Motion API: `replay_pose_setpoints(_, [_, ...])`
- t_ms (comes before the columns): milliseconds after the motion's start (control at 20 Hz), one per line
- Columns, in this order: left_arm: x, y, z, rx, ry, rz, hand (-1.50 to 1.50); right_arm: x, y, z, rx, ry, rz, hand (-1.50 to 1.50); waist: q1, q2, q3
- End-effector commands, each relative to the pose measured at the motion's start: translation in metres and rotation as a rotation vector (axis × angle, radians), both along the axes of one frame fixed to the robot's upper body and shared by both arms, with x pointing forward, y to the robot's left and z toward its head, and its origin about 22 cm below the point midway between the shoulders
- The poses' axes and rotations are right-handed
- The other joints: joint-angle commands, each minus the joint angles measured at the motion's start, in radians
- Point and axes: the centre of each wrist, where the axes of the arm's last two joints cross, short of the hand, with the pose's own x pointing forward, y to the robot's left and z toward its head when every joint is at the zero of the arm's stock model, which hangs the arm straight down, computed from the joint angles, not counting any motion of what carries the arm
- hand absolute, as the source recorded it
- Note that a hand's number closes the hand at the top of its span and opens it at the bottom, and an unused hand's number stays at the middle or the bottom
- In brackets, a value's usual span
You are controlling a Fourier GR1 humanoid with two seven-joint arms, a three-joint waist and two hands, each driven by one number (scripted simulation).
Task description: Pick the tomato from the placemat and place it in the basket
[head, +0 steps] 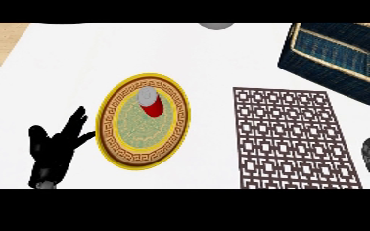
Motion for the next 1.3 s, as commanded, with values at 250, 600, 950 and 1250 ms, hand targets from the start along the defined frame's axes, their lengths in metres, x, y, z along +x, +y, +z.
replay_pose_setpoints(250, [-0.016,-0.011,-0.031,0.000,0.148,-0.021,0.00,0.020,-0.071,-0.019,-0.010,0.053,-0.036,1.50,0.003,0.015,-0.013])
replay_pose_setpoints(600, [-0.018,-0.004,-0.022,-0.011,0.155,-0.022,0.00,0.033,-0.107,-0.060,0.110,0.022,-0.065,1.50,0.015,0.018,-0.012])
replay_pose_setpoints(950, [-0.024,0.010,-0.028,0.006,0.150,-0.013,0.00,0.036,-0.130,-0.095,0.200,-0.052,-0.033,1.50,0.011,0.014,-0.013])
replay_pose_setpoints(1250, [-0.014,0.001,-0.025,0.003,0.149,-0.010,0.00,0.034,-0.160,-0.133,0.207,-0.051,-0.023,1.50,0.010,0.018,-0.012])
